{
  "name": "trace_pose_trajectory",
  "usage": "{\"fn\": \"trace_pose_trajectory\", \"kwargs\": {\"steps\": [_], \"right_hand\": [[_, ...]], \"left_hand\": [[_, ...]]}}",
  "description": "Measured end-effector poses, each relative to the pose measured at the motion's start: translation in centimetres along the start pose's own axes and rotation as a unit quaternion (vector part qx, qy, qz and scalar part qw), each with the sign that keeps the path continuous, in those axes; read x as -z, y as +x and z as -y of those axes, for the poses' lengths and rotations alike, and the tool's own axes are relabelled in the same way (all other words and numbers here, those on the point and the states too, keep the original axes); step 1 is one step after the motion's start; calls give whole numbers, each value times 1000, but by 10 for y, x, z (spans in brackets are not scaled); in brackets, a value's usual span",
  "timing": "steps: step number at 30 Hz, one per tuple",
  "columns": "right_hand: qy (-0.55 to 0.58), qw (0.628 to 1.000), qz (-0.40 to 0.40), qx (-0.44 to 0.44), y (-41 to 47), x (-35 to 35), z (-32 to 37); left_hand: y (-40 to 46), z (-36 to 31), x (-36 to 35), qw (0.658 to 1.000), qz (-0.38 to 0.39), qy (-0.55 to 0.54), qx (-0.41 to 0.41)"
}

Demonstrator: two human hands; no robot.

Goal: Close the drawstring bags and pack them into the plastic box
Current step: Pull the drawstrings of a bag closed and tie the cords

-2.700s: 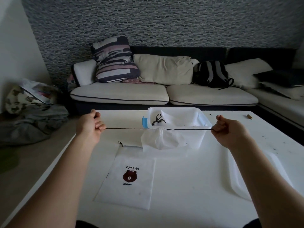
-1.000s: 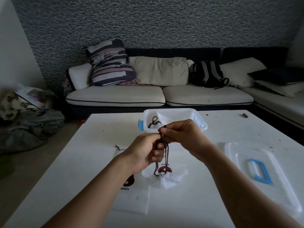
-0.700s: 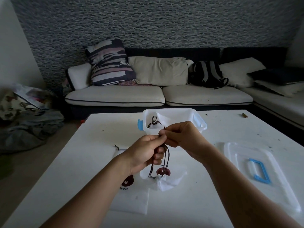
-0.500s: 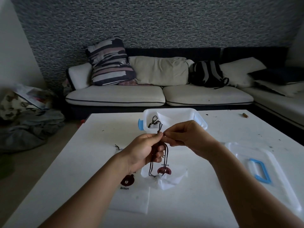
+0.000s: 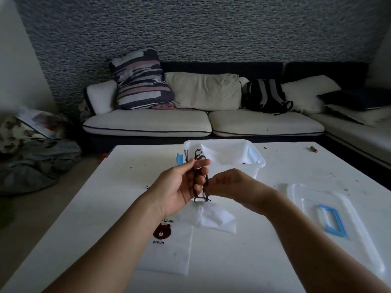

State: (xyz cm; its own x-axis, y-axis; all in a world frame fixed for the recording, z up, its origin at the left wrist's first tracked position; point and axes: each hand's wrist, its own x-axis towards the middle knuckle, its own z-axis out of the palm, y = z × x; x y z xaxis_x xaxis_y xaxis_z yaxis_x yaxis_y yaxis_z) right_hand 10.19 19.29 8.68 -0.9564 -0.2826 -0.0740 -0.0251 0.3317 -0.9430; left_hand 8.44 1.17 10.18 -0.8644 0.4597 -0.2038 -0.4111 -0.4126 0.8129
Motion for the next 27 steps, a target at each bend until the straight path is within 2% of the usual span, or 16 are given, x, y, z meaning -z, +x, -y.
{"fn": "trace_pose_trajectory", "kwargs": {"steps": [2, 4, 6, 8, 9, 10, 11, 13, 14, 15, 19, 27], "right_hand": [[8, 1000, 5, 16, 1, -5, 0], [17, 1000, 1, 20, 1, -5, 1], [39, 999, -19, 7, -1, -4, 5], [83, 996, -41, -11, -2, -2, 10], [108, 993, -43, -20, -2, -1, 13], [136, 990, -36, -34, -3, -1, 16], [160, 985, -28, -54, -4, -1, 18], [207, 974, -17, -92, -3, -6, 22], [231, 967, -13, -105, -2, -9, 21], [257, 960, -13, -112, -1, -12, 20], [366, 923, -38, -117, 2, -17, 19], [455, 880, -86, -104, 7, -15, 11]], "left_hand": [[-3, 0, -3, 997, 18, 70, -13], [-2, 3, -2, 975, -10, 199, -97], [1, 8, 2, 908, -80, 340, -230], [5, 15, 10, 808, -157, 448, -349], [7, 17, 12, 774, -175, 473, -383], [7, 19, 13, 764, -177, 474, -400], [8, 20, 12, 783, -162, 444, -404], [7, 19, 5, 852, -117, 344, -378], [5, 19, 0, 876, -101, 304, -360], [3, 19, -4, 886, -96, 287, -351], [0, 19, -11, 899, -85, 264, -339], [1, 21, -9, 905, -53, 268, -326]]}}
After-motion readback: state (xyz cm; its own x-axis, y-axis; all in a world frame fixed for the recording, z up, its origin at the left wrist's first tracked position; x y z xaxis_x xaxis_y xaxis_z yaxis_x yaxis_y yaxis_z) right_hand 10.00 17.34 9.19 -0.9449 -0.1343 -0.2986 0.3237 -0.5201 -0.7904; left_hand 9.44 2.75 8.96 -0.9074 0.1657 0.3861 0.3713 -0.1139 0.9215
